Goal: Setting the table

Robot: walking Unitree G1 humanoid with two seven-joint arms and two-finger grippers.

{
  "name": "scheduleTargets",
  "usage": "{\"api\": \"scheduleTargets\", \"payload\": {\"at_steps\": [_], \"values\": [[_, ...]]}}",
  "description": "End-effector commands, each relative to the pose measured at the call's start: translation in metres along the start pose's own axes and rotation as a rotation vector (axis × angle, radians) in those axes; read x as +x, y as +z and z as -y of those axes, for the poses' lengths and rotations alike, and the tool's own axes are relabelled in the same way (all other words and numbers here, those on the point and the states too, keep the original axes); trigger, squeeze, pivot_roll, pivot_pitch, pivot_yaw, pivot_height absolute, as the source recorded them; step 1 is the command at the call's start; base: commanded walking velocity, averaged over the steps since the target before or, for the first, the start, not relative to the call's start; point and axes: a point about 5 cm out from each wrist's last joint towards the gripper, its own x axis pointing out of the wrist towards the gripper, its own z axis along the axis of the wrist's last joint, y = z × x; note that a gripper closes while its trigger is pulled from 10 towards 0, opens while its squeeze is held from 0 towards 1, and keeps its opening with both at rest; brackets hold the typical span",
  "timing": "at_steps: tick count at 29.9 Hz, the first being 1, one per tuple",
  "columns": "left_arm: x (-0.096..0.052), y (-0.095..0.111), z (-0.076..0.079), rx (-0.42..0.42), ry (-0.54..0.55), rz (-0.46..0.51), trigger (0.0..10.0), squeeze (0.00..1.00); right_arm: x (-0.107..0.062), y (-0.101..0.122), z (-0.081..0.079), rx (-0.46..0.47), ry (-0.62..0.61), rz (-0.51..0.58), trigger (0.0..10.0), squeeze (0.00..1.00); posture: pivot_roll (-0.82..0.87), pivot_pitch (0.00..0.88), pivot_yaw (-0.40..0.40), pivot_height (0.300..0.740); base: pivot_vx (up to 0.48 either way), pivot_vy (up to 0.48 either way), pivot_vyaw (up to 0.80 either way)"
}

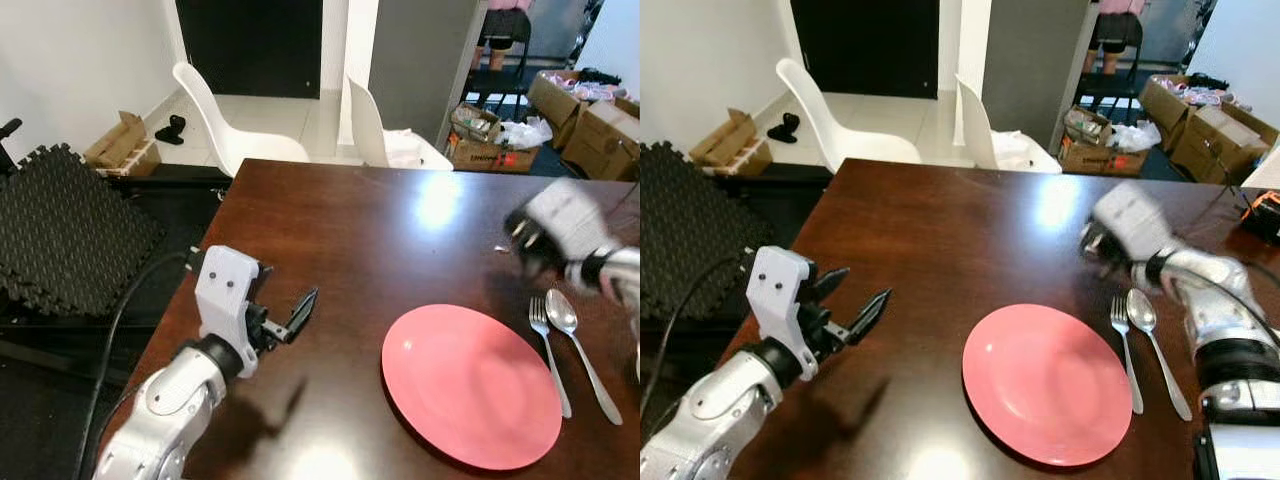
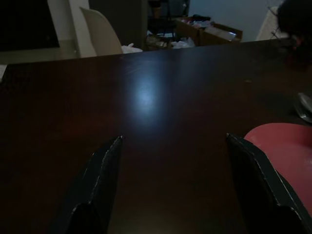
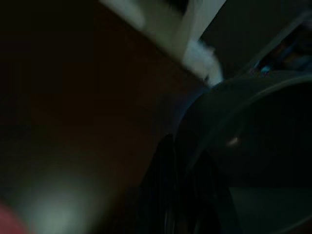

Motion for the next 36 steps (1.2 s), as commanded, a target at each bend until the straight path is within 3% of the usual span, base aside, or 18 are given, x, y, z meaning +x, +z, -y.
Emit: {"api": "scheduleTargets", "payload": {"at_steps": [1, 7, 25, 30, 36], "values": [[-0.002, -0.007, 0.001, 0.006, 0.035, -0.022, 10.0, 0.0, 0.0, 0.0, -0.005, 0.06, -0.007, 0.06, 10.0, 0.0, 0.01, 0.2, 0.112, 0.74, 0.0, -0.281, 0.0], [0.001, -0.009, -0.003, 0.021, 0.08, -0.018, 10.0, 0.0, 0.001, -0.007, -0.015, 0.077, 0.011, 0.064, 10.0, 0.0, 0.01, 0.19, 0.106, 0.74, 0.0, -0.444, 0.0], [0.003, -0.013, -0.006, 0.031, 0.116, -0.039, 10.0, 0.0, 0.0, -0.007, -0.023, 0.09, 0.038, 0.08, 10.0, 0.0, 0.0, 0.182, 0.108, 0.74, 0.0, -0.435, 0.0], [0.004, -0.018, -0.009, 0.025, 0.14, -0.075, 10.0, 0.0, 0.001, -0.007, -0.026, 0.096, 0.047, 0.086, 10.0, 0.0, 0.0, 0.183, 0.111, 0.74, 0.0, 0.0, 0.0], [0.005, -0.019, -0.015, 0.033, 0.165, -0.087, 10.0, 0.0, -0.001, -0.008, -0.028, 0.101, 0.053, 0.088, 10.0, 0.0, 0.0, 0.185, 0.113, 0.74, 0.0, 0.456, 0.0]]}}
